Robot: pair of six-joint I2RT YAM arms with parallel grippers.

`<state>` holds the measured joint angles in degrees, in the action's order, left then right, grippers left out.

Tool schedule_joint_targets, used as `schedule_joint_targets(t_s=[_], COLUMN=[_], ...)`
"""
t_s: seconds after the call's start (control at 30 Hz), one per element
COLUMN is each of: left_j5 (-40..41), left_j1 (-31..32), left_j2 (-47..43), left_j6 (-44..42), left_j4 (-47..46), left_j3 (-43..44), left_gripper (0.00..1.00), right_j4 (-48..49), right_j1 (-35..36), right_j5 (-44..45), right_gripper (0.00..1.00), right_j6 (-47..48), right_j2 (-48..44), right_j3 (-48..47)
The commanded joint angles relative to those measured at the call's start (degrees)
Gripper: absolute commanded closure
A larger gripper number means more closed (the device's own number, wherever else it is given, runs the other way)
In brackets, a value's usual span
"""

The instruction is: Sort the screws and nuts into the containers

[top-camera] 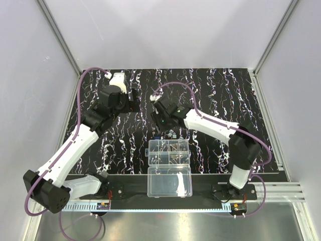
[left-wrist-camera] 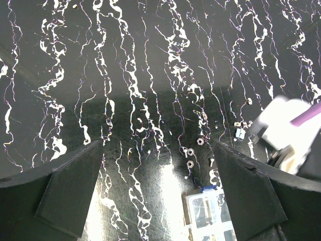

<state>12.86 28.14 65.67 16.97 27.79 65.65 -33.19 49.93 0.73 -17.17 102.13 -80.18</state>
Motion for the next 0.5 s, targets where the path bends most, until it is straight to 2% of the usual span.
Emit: schedule_joint_targets(t_s=[0.0, 0.13, 0.47], left_j5=[0.58, 1.2, 1.81], left_j1=[0.25, 0.25, 0.25], left_j2=[-1.42, -1.6, -1.68], left_j6=[0.08, -0.1, -0.36], left_j4=[-0.72, -0.81, -0.81], left_j3=[2.12, 2.12, 2.12], left_gripper=[0.01, 0.01, 0.01], right_j4=[-3.54, -5.48, -5.4], right_j1=[-2.2, -3.53, -3.53], right_j5=[6.56, 7.79, 5.69], right_gripper=[0.55, 0.6, 0.62], right_j6=[-2.77, -7.52, -7.09], right_j2=[3.93, 9.22, 16.17], right_j3=[-5.41, -9.55, -12.98])
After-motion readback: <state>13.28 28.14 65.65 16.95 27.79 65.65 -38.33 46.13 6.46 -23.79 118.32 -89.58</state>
